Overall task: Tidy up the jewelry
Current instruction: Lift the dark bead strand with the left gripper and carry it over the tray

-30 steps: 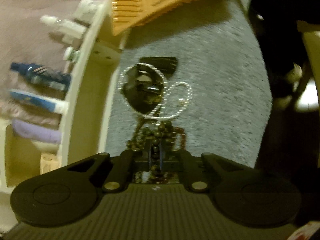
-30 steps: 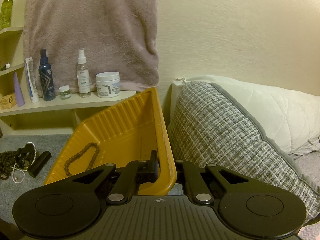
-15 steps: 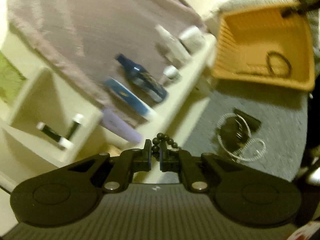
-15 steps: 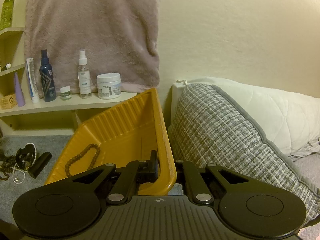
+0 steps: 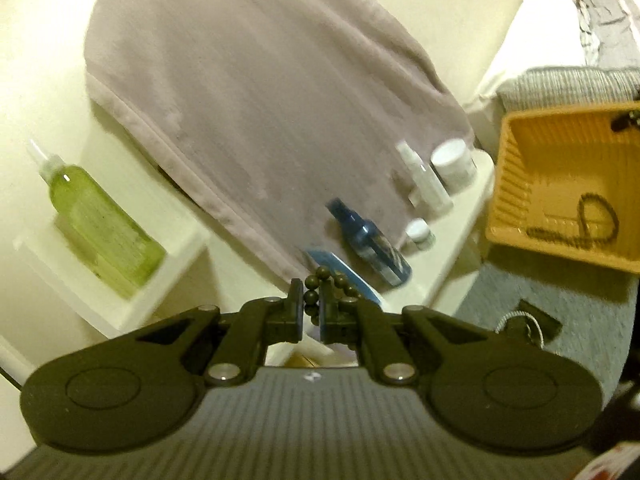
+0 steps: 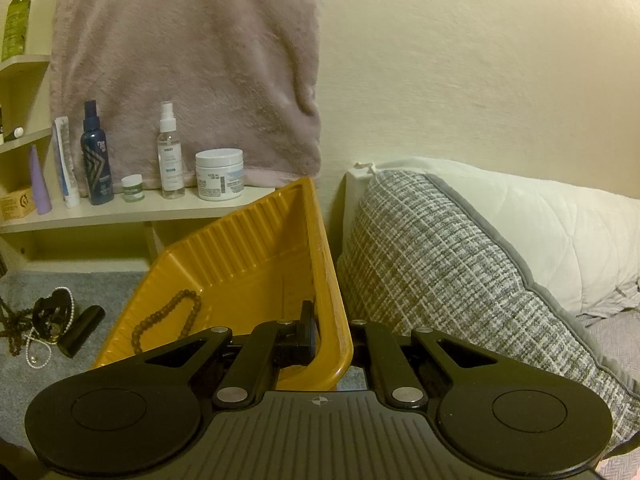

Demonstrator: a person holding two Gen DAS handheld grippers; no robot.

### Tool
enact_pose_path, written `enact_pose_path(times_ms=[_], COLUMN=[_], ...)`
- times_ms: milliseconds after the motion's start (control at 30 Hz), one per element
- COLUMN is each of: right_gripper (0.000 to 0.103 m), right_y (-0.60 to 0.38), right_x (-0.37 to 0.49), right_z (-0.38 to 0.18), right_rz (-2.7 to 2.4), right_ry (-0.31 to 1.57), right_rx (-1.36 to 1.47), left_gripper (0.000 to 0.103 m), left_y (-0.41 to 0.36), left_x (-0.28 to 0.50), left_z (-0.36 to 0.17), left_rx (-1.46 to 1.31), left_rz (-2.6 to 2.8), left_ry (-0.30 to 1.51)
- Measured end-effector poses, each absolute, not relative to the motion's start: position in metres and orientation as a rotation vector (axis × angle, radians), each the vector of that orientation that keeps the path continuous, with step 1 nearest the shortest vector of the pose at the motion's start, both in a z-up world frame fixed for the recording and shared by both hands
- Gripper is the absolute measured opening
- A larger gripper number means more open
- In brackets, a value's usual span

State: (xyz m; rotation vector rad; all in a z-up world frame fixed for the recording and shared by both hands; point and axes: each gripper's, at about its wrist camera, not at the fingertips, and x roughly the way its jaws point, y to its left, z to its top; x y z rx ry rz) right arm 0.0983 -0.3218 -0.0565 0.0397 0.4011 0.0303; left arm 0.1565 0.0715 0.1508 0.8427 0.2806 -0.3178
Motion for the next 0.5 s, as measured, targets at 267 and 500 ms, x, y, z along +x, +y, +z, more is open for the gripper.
enact_pose_path(times_ms=[267, 500], right_gripper=[0.005, 0.005], right_y=[-0.321, -0.32], right_x=[0.098, 0.098], right_z=[-0.056, -0.054], right_rz=[0.031, 0.032], right_ry=[0.401, 0.398], right_rx=[0.04, 0.039], left_gripper=[0.006, 0.006], left_y=[0.065, 0.061], left_x=[0.154, 0.153], left_z=[0.187, 0.212], left_rx=[0.846, 0.848], left_rz=[-0.304, -0.291], left_ry=[0.214, 0.165])
